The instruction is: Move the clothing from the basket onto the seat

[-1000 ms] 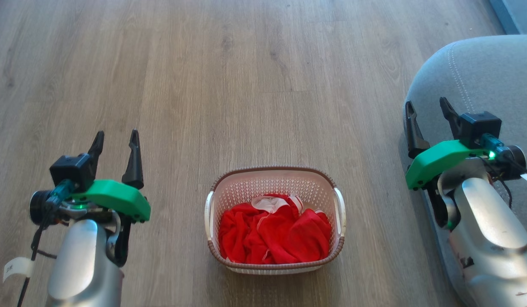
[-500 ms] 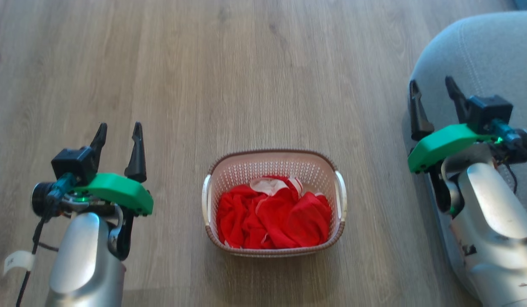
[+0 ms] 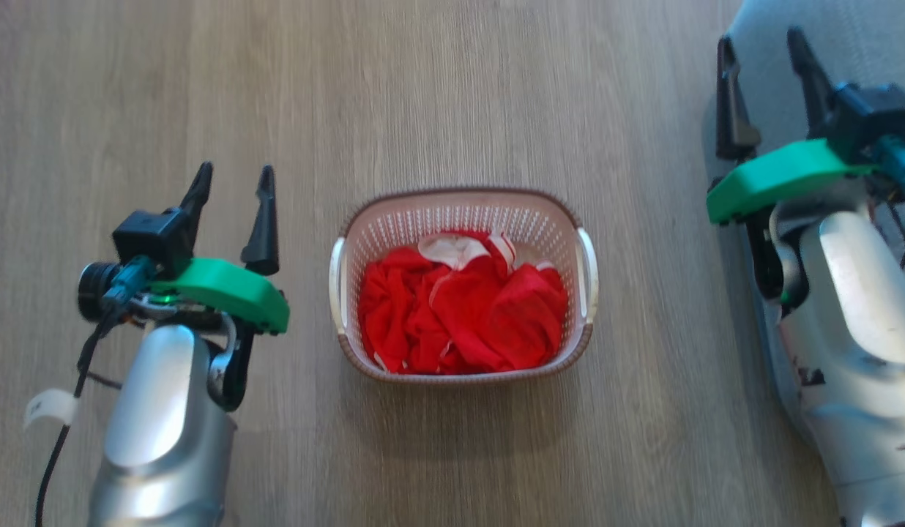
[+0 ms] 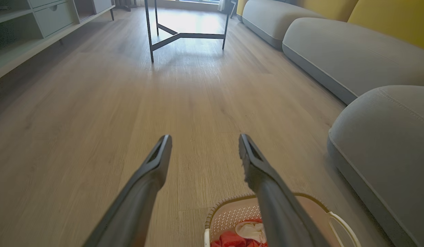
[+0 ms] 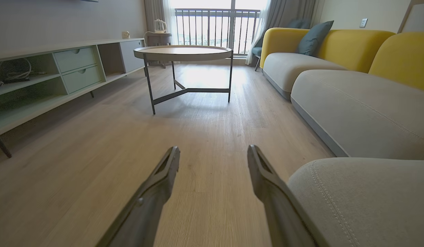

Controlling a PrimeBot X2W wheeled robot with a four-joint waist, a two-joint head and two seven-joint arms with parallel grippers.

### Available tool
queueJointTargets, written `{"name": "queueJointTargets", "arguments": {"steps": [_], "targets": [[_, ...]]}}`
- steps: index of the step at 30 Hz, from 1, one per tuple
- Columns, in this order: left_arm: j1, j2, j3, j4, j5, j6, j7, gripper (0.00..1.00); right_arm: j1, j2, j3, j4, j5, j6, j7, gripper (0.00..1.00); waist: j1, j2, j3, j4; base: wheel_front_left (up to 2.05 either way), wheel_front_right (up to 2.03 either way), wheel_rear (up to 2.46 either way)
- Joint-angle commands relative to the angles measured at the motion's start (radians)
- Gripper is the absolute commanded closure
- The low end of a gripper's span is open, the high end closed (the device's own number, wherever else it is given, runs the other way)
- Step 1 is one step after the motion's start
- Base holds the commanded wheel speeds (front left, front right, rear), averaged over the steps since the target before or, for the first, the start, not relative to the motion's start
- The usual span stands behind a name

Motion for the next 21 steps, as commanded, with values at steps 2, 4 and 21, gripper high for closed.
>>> {"name": "queueJointTargets", "arguments": {"steps": [2,4,21], "targets": [[-0.039,0.012,0.007,-0.032,-0.012,0.001,-0.008,0.0,-0.036,0.012,0.004,-0.055,-0.016,0.007,-0.01,0.0,-0.0002,0.0,0.064,-0.005,0.0,0.0,0.0],[-0.049,0.011,-0.018,-0.031,-0.016,0.001,-0.008,0.0,-0.05,0.013,0.001,-0.078,-0.023,0.007,-0.01,0.0,-0.0002,0.0,0.098,-0.006,0.0,0.0,0.0],[-0.159,0.0,-0.254,0.058,-0.046,0.001,-0.008,0.0,-0.144,0.035,0.022,-0.167,-0.053,0.007,-0.01,0.0,-0.0002,0.0,0.319,-0.041,0.0,0.0,0.0]]}}
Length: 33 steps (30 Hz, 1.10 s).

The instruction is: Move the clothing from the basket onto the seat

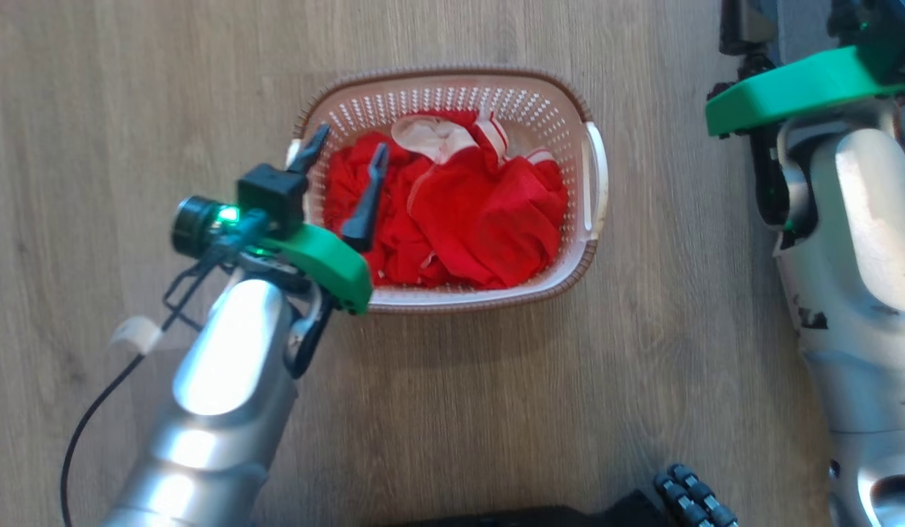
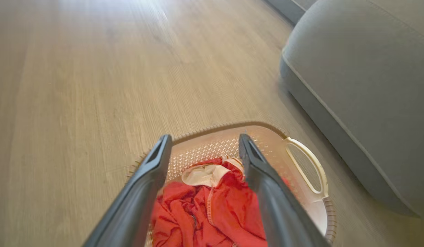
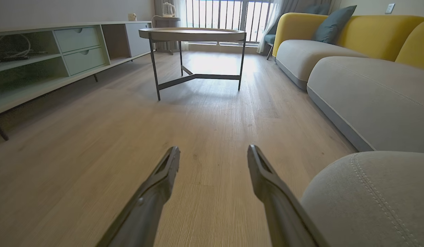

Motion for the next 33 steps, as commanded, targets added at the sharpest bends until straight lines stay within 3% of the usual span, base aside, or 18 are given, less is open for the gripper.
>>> {"name": "queueJointTargets", "arguments": {"steps": [1,9,18,29,33], "targets": [[-0.023,0.012,-0.005,-0.012,-0.012,0.001,-0.006,0.0,-0.015,0.019,0.018,-0.04,-0.007,0.007,-0.005,0.0,-0.0002,0.0,0.03,-0.018,0.0,0.0,0.0],[-0.129,0.019,-0.219,0.085,-0.031,0.001,-0.006,0.0,-0.054,0.036,0.036,-0.062,-0.009,0.007,-0.005,0.0,-0.0002,0.0,0.12,-0.058,0.0,0.0,0.0],[-0.278,0.022,-0.493,0.218,-0.151,0.001,-0.006,0.0,-0.092,0.064,0.053,-0.086,-0.013,0.007,-0.005,0.0,-0.0002,0.0,0.216,-0.112,0.0,0.0,0.0],[-0.405,0.029,-0.726,0.308,-0.309,0.001,-0.006,0.0,-0.097,0.091,0.063,-0.104,-0.004,0.007,-0.005,0.0,-0.0002,0.0,0.291,-0.181,0.0,0.0,0.0],[-0.445,0.042,-0.766,0.353,-0.339,0.001,-0.006,0.0,-0.096,0.094,0.061,-0.112,0.004,0.007,-0.005,0.0,-0.0002,0.0,0.313,-0.203,0.0,0.0,0.0]]}}
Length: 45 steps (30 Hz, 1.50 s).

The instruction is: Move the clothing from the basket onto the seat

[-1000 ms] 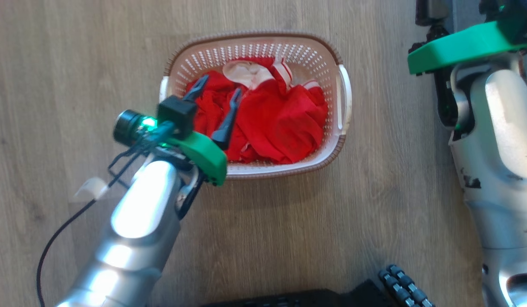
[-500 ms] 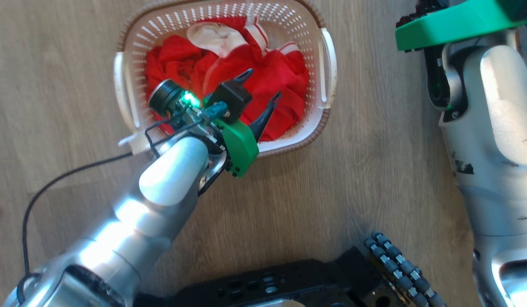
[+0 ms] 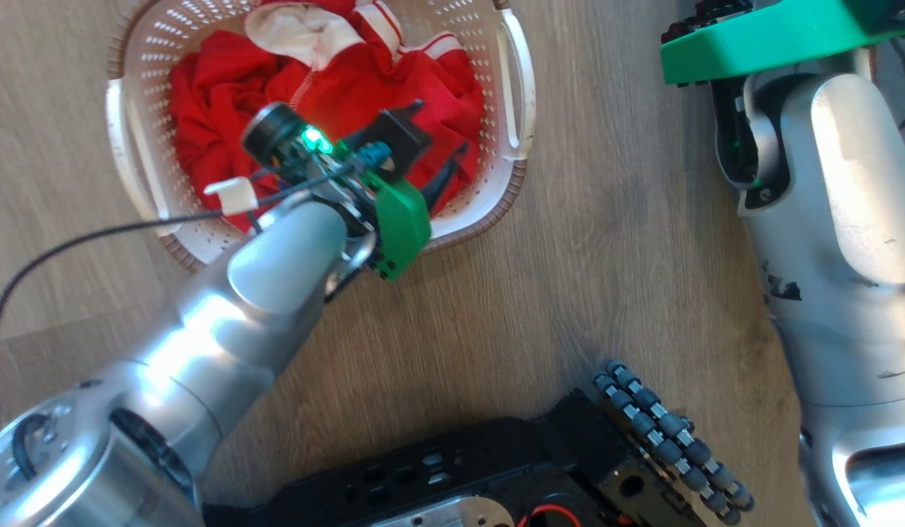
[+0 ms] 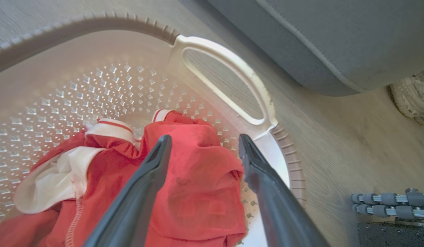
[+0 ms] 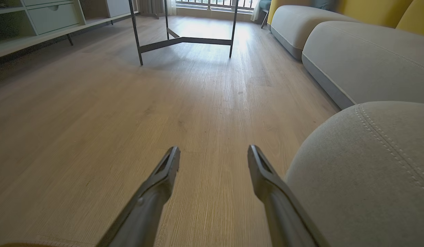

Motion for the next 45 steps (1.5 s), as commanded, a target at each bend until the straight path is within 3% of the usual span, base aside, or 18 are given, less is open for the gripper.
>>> {"name": "queueJointTargets", "arguments": {"steps": [1,13,25,26,27,45], "targets": [[-0.018,0.01,0.0,0.001,-0.009,0.001,-0.005,0.0,0.013,0.018,0.006,-0.038,0.009,0.007,-0.005,0.0,-0.0001,-0.0001,0.018,-0.017,0.0,0.0,0.0],[-0.077,0.026,-0.117,0.072,-0.14,0.001,0.027,0.0,0.018,0.019,0.013,-0.061,0.069,0.007,-0.005,0.0,-0.0001,-0.0001,0.077,-0.051,0.0,0.0,0.0],[-0.096,0.034,-0.15,0.136,-0.19,0.001,0.066,0.0,0.023,0.019,0.014,-0.072,0.094,0.007,-0.005,0.0,-0.0001,-0.0001,0.099,-0.074,0.0,0.0,0.0],[-0.094,0.034,-0.151,0.131,-0.195,0.001,0.067,0.63,0.023,0.019,0.013,-0.071,0.094,0.007,-0.005,0.0,-0.0001,-0.0001,0.099,-0.074,0.0,0.0,0.0],[-0.093,0.035,-0.152,0.125,-0.199,0.001,0.068,1.0,0.022,0.019,0.012,-0.07,0.095,0.007,-0.005,0.0,-0.0001,-0.0001,0.098,-0.074,0.0,0.0,0.0],[-0.046,0.034,-0.153,0.118,-0.29,0.001,0.0,1.0,0.042,0.019,-0.005,-0.039,0.039,0.007,-0.005,0.0,-0.0001,-0.0001,-0.041,0.002,0.0,0.0,0.0]]}}
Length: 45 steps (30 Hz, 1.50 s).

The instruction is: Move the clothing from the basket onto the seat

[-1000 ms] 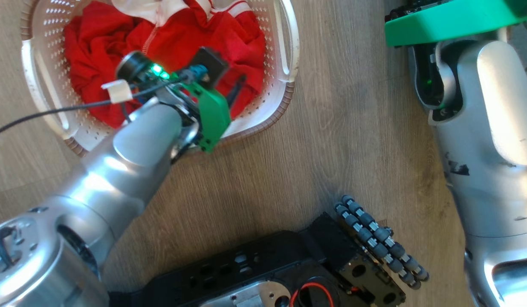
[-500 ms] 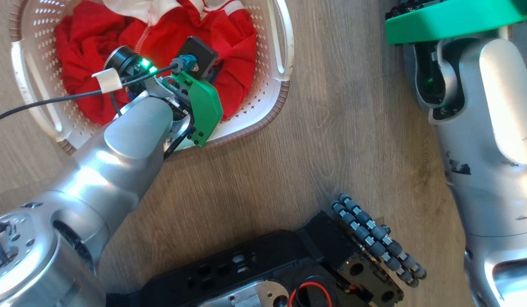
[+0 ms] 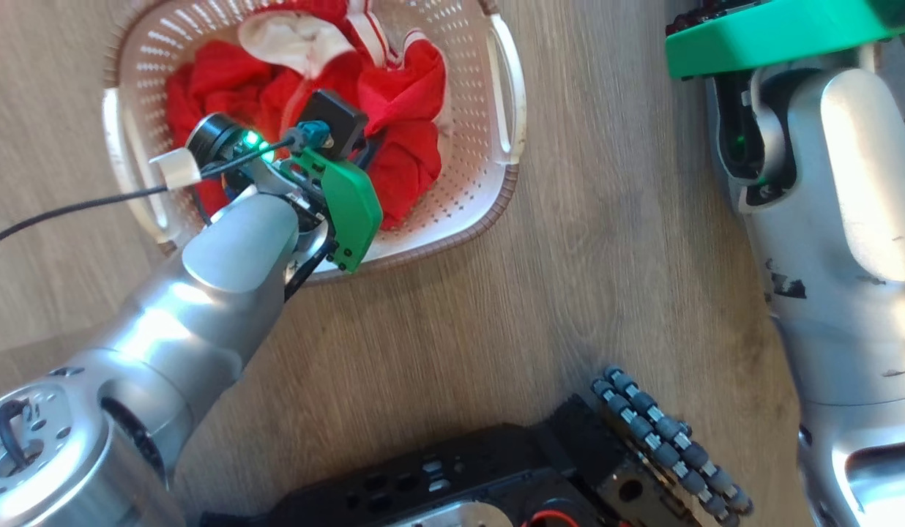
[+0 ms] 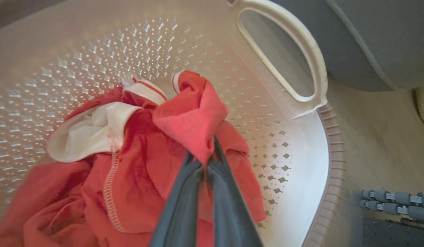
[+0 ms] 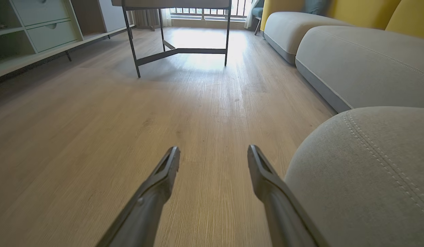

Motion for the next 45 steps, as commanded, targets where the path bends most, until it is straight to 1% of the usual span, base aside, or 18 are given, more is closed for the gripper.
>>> {"name": "queueJointTargets", "arguments": {"steps": [1,4,9,10,18,26,32,39,45], "targets": [[0.017,-0.005,0.01,-0.011,-0.009,0.001,-0.011,1.0,0.049,0.015,0.0,-0.024,-0.008,0.007,-0.005,0.0,0.0,-0.0001,-0.038,0.018,0.0,0.0,0.0],[0.025,-0.011,0.026,-0.027,-0.015,0.001,-0.014,1.0,0.066,0.015,-0.005,-0.017,-0.019,0.007,-0.005,0.0,0.0,-0.0001,-0.084,0.034,0.0,0.0,0.0],[0.05,-0.014,0.077,-0.078,0.01,0.001,-0.014,1.0,0.097,0.015,-0.016,-0.001,-0.04,0.007,-0.005,0.0,0.0,-0.0001,-0.161,0.065,0.0,0.0,0.0],[0.05,-0.014,0.077,-0.078,0.01,0.001,-0.014,1.0,0.097,0.015,-0.016,-0.001,-0.04,0.007,-0.005,0.0,0.0,-0.0001,-0.161,0.065,0.0,0.0,0.0],[0.121,-0.021,0.194,-0.158,0.079,0.001,-0.014,1.0,0.158,0.013,-0.048,0.019,-0.049,0.007,-0.005,0.0,0.0,-0.0001,-0.299,0.116,0.0,0.0,0.0],[0.22,-0.028,0.296,-0.215,0.131,0.001,-0.014,1.0,0.232,-0.006,-0.052,0.063,-0.041,0.007,-0.005,0.0,0.0,-0.0001,-0.442,0.15,0.0,0.0,0.0],[0.277,-0.036,0.351,-0.269,0.164,0.001,-0.014,1.0,0.286,-0.036,-0.042,0.092,-0.033,0.007,-0.005,0.0,0.0,-0.0001,-0.538,0.174,0.0,0.0,0.0],[0.31,-0.046,0.438,-0.352,0.185,0.001,-0.014,1.0,0.335,-0.057,-0.047,0.113,-0.022,0.007,-0.005,0.0,0.0,-0.0001,-0.619,0.21,0.0,0.0,0.0],[0.3,-0.055,0.462,-0.452,0.225,0.001,-0.014,1.0,0.389,-0.064,-0.043,0.13,-0.015,0.007,-0.005,0.0,0.0,-0.0001,-0.697,0.245,0.0,0.0,0.0]]}}
